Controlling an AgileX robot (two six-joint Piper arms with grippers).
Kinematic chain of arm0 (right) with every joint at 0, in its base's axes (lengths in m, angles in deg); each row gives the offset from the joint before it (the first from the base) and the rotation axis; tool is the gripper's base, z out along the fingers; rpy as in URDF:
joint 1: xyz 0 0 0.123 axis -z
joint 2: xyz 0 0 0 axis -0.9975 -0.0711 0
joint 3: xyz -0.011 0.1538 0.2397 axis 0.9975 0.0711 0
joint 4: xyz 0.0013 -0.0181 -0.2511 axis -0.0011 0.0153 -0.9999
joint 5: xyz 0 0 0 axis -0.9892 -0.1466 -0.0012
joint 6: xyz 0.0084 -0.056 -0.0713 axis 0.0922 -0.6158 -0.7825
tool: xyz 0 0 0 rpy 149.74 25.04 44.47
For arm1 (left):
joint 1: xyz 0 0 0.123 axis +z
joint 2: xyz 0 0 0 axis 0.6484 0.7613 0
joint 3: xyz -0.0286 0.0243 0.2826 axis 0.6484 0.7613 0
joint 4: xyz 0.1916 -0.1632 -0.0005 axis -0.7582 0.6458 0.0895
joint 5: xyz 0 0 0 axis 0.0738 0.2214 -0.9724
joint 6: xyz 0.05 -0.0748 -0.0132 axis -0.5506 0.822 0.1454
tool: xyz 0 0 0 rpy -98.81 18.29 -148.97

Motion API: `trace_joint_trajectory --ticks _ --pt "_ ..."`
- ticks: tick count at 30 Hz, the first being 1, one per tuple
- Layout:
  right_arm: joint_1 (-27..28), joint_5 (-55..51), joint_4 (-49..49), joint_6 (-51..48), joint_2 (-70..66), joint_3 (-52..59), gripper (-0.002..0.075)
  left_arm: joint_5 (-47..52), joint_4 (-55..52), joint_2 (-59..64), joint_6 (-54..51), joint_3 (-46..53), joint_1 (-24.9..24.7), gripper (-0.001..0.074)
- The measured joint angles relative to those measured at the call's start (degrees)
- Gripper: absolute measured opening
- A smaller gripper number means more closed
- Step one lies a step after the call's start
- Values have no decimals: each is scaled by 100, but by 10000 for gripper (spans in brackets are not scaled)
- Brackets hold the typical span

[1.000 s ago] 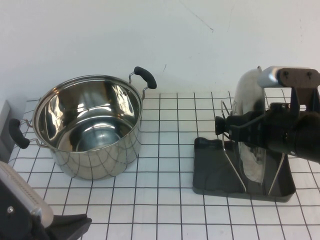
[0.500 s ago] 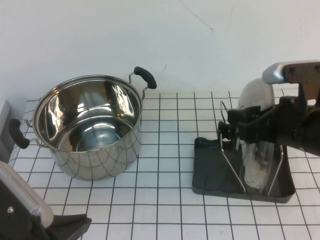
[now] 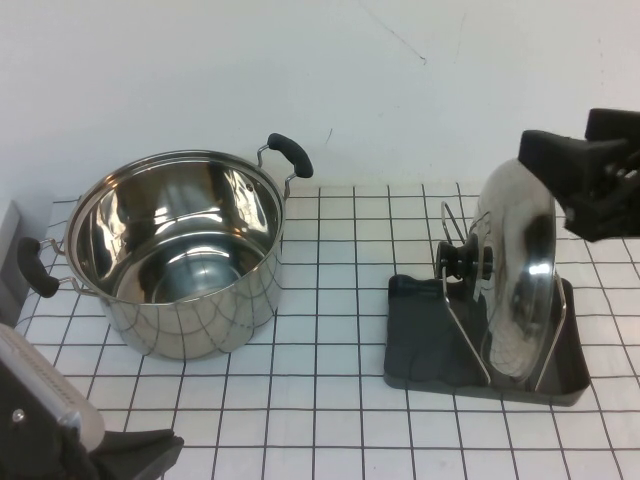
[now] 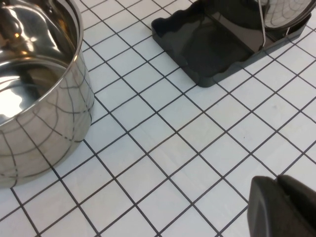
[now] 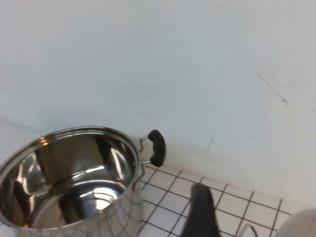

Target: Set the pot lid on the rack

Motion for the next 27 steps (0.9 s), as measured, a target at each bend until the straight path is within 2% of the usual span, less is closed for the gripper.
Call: trace_joint_trajectory --ticks 3,5,8,10,12,15,22,25,27 --pt "0 -232 0 0 265 204 457 -5 0 0 8 0 0 -1" --pt "0 -535 0 21 452 436 351 -5 0 0 8 0 0 -1" --pt "0 -1087 0 30 737 830 138 16 -138 0 156 0 0 -2" --pt "0 -1484 -200 142 950 1050 60 170 -386 0 419 0 0 -2" --pt "0 -1964 -885 582 1148 1213 28 408 -695 0 775 0 0 -2" --pt "0 -2926 -2716 1768 1347 1208 11 999 -1157 0 1423 0 0 -2" --pt "-12 -6011 -9145 6189 1429 407 6 2119 -1395 0 1894 0 0 -1" --pt "-12 -6907 -11080 7213 1548 114 5 2048 -1231 -12 2012 0 0 -2" --pt "-12 -6966 -12035 7734 1834 36 4 1789 -1029 -12 2022 0 0 -2"
